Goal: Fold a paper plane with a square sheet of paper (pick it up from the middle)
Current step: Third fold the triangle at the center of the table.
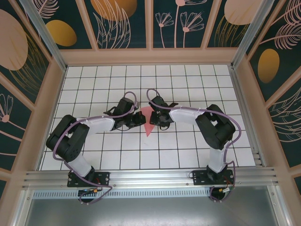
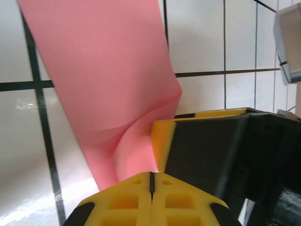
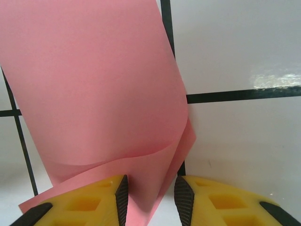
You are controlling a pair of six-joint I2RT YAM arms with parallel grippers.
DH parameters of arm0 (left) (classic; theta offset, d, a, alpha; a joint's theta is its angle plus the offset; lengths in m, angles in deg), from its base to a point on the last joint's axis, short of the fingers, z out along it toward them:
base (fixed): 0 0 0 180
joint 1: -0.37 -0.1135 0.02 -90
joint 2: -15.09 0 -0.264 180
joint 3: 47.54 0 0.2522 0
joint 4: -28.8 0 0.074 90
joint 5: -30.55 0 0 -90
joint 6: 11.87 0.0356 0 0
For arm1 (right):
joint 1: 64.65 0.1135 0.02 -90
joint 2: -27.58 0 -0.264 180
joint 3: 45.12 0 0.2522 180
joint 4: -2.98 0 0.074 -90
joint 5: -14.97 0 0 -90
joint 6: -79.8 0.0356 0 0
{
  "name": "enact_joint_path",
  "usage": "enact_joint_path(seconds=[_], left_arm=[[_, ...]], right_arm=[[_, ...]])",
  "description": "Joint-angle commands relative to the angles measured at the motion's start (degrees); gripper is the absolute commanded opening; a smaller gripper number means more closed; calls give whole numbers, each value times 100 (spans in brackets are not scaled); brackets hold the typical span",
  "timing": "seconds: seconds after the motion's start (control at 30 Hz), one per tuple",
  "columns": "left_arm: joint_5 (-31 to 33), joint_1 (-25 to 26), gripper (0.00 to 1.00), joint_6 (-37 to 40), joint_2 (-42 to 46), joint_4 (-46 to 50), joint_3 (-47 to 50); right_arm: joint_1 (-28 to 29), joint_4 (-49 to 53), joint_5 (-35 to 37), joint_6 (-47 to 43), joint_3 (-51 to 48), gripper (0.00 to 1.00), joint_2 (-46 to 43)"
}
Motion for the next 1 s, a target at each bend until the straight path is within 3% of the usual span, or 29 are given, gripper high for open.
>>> enact_joint_path(seconds=[0.0,0.3,0.97], left_arm=[[-146,72,3,-102,-135,-255,-27],[51,82,2,-63,-641,-38,-273],[489,74,2,151,-860,342,-460]], right_arm=[[92,74,-39,110,-198,38,622],[93,41,-55,141,-254,39,564],[93,39,-67,150,-303,39,558]])
